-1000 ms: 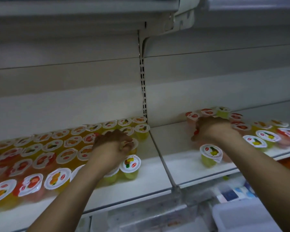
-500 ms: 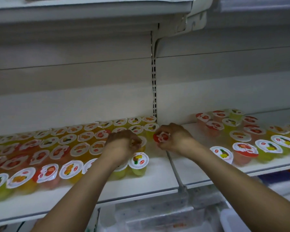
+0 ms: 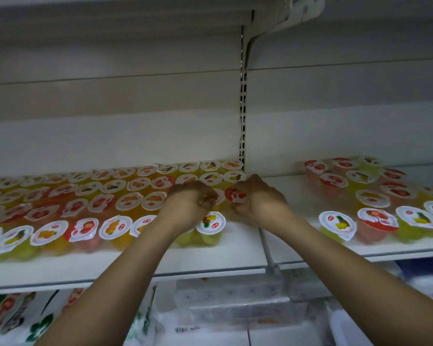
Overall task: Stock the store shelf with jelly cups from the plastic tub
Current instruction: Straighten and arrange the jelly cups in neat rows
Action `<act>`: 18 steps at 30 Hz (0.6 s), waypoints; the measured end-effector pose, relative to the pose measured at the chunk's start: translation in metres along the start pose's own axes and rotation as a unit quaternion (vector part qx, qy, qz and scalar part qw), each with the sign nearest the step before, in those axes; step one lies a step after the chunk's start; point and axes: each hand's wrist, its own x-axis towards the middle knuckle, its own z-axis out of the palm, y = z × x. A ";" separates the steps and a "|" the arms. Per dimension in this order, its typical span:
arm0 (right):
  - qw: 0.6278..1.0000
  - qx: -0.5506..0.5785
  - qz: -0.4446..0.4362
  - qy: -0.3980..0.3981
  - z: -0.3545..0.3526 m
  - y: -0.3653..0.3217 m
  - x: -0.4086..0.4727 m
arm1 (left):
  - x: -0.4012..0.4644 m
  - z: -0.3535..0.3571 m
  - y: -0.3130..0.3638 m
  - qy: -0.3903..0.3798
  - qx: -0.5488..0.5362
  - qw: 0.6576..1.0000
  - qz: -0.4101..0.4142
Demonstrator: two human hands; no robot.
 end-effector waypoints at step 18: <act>0.983 -0.074 0.166 0.013 -0.049 0.074 -0.107 | -0.074 0.024 -0.003 0.093 0.015 0.990 0.101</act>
